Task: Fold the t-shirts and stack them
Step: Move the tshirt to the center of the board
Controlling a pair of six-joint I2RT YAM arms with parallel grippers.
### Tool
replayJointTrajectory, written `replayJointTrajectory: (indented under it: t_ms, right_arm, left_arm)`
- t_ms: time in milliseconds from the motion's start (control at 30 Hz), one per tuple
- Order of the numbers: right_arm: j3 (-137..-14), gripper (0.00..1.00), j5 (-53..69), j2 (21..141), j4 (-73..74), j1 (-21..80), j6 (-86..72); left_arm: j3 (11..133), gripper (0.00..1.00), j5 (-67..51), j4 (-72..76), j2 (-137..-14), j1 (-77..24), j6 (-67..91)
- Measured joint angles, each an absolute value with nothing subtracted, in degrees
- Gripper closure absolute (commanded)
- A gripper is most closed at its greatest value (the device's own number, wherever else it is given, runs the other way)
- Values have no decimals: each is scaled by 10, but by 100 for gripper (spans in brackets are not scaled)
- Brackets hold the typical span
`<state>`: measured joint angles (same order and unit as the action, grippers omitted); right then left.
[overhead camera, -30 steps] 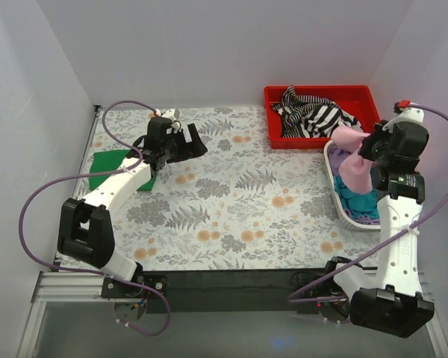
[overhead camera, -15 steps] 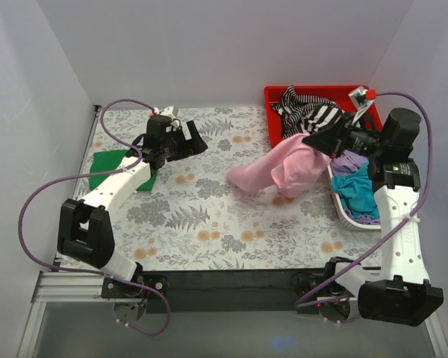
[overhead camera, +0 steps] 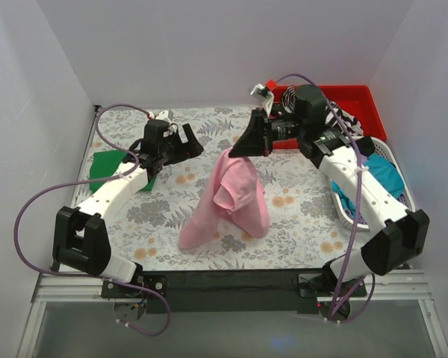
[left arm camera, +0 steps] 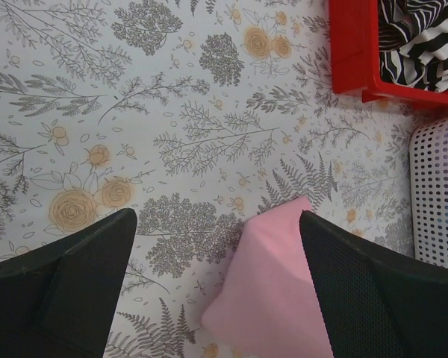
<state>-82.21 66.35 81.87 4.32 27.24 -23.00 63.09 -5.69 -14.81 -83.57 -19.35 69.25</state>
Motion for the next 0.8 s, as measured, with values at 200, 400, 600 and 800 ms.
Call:
replayJointTrajectory:
  t_ms: [200,400,600,800]
  right_arm:
    - [-953,99,661,912,42,323,-232]
    - [-991,36,390,894,168,288,-149]
    - [-872,28,6,847,259,253,-112]
    - [-777,25,-137,833,339,201,-118]
  left_arm:
    - [624,10,-12,-147,-800,-194,695]
    - [622,10,32,-147,-764,-193,695]
    - [615,9,51,-147,-754,-192,694]
    - [612,9,43,-148,-754,-192,691]
